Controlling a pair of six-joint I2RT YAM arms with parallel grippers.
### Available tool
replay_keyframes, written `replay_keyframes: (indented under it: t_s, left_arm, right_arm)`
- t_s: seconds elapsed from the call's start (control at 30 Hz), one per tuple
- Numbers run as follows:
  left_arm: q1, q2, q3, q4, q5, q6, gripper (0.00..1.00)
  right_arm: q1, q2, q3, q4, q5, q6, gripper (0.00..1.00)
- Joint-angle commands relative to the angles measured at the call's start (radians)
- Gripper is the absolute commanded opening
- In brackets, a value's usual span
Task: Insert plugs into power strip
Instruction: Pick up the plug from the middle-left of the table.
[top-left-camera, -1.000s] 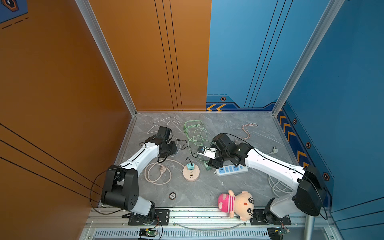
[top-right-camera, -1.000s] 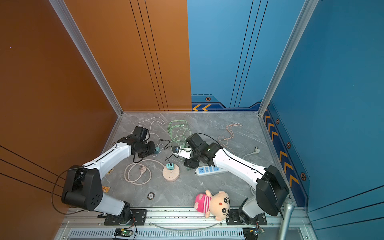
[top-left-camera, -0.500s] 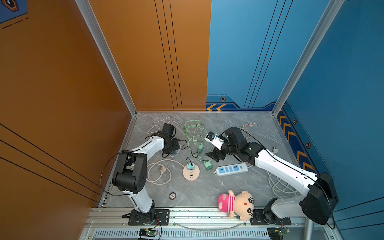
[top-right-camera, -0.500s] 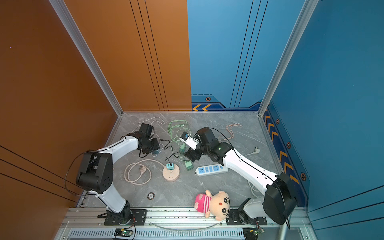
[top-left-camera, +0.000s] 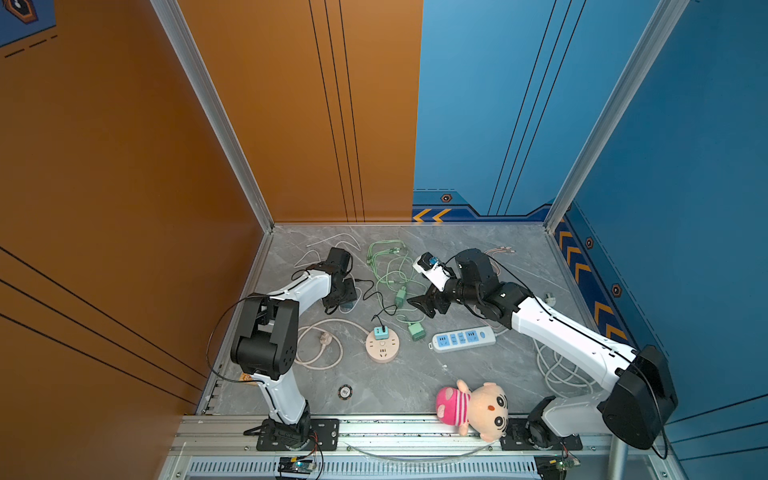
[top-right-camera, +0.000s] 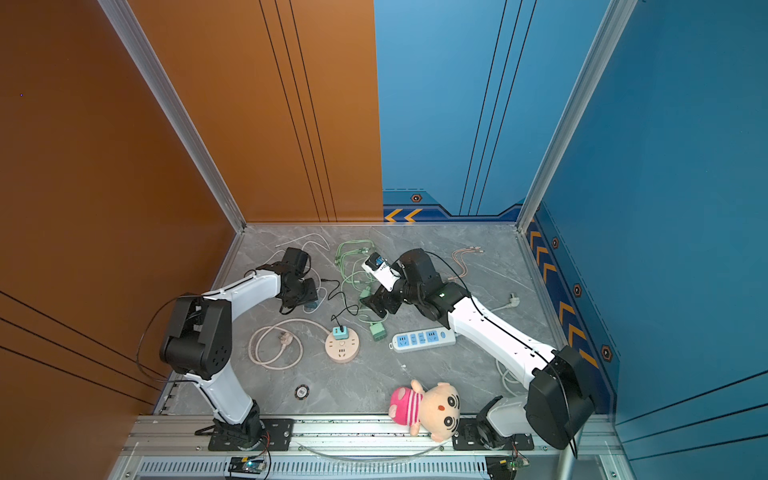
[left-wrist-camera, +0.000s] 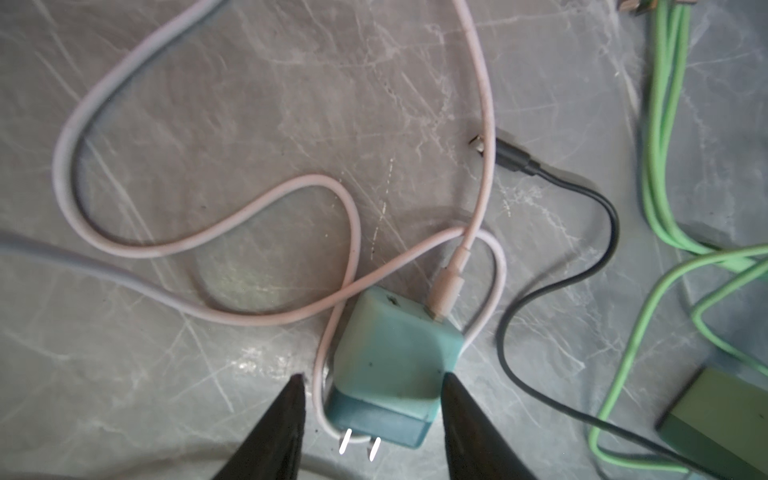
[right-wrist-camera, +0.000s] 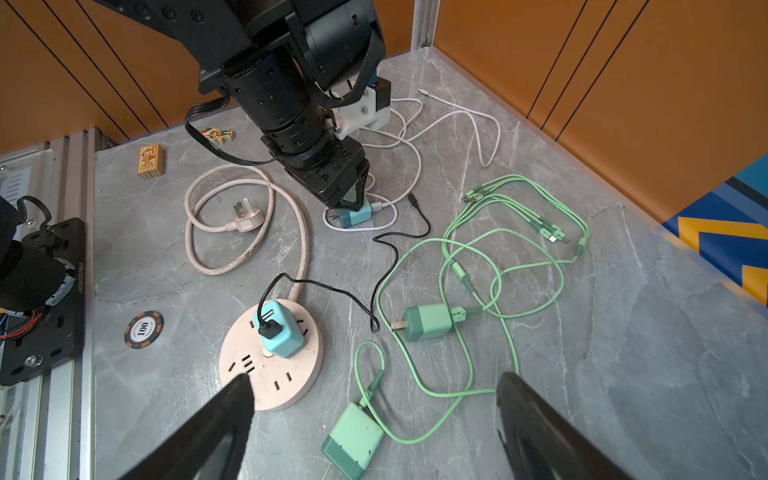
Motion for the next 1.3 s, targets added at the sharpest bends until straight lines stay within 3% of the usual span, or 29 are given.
replay_keyframes:
  t_s: [0.0,0.47,0.77,1.07,1.27]
  left_arm:
    - [0.004,0.032,0.057,-0.054,-0.052,0.071,0.55]
    - [-0.027,0.106,0.089,-0.059,0.029,0.099,0.57]
    - [-0.044,0.124,0.079,-0.071,-0.005,0.121,0.54]
    - [-0.045,0.11,0.076,-0.071,-0.06,0.116,0.36]
    - [-0.058,-0.017,0.062,-0.066,-0.043,0.176,0.32]
  right_arm:
    - [-0.011,0.006,0.014,0.022,-0.031,0.046,0.93]
    - [-0.015,0.061,0.039,0.021,-0.007,0.037,0.92]
    - [-0.034,0.119,0.092,0.005,0.007,0.108,0.92]
    - [-0.054,0.173,0.179,-0.11,0.029,0.146,0.91]
    - [-0.062,0.234,0.239,-0.136,0.016,0.224,0.89]
